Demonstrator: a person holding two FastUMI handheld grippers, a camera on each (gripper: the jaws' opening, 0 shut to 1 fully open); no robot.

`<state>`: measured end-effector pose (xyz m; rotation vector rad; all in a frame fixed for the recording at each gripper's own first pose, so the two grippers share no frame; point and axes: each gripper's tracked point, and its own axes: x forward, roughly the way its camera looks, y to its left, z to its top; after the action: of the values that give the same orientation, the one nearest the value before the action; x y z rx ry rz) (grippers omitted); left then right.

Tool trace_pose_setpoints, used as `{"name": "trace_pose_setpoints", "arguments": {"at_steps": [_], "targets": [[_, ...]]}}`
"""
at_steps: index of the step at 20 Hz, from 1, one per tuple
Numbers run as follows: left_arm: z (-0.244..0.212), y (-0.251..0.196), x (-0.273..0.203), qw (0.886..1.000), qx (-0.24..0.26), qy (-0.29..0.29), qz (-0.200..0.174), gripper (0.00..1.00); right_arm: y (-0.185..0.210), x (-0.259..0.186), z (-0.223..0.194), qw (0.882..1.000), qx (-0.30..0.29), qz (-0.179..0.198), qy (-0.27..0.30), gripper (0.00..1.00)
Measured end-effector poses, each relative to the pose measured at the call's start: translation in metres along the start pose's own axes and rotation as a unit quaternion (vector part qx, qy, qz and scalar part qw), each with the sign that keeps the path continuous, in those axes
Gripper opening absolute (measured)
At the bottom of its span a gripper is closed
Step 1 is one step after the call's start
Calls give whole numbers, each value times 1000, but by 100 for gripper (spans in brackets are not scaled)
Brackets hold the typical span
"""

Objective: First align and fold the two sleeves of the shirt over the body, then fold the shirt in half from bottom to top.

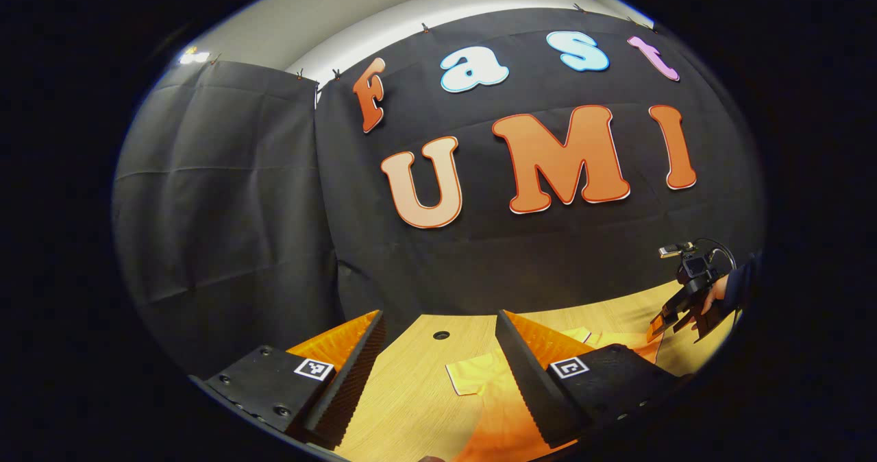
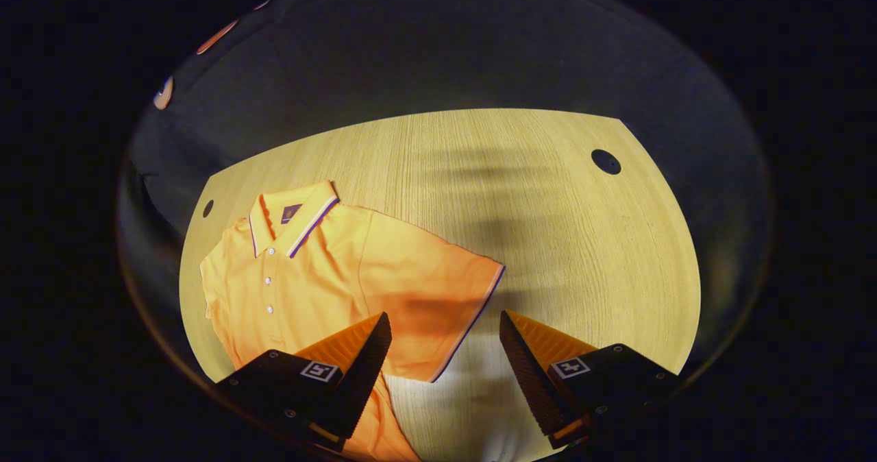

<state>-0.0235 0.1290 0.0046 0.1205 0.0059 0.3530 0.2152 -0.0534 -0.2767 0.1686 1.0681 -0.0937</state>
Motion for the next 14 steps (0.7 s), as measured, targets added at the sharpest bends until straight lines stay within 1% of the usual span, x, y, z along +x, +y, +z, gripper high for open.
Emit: {"name": "trace_pose_setpoints", "arguments": {"at_steps": [1,4,6,8,9,10,13,14], "targets": [[-1,1,-1,1000,1,5,2,100,1,6,-3,1000,1,0,12,96],[-8,10,-2,1000,4,15,11,99,0,25,-10,999,6,-6,46,96],[-14,11,-4,1000,4,23,12,100,1,32,-15,998,9,-10,68,92],[-15,17,-3,999,6,26,21,100,-4,42,-21,996,2,-29,81,92],[-15,21,-3,999,4,27,25,99,-5,45,-28,994,-1,-38,98,90],[-17,24,-1,999,4,29,29,100,-2,48,-27,995,-3,-37,89,88],[-25,25,3,999,-6,41,29,99,2,45,-19,996,-47,-21,73,74],[-28,26,5,999,-10,43,29,99,0,46,-16,997,-39,-17,68,68]]}}
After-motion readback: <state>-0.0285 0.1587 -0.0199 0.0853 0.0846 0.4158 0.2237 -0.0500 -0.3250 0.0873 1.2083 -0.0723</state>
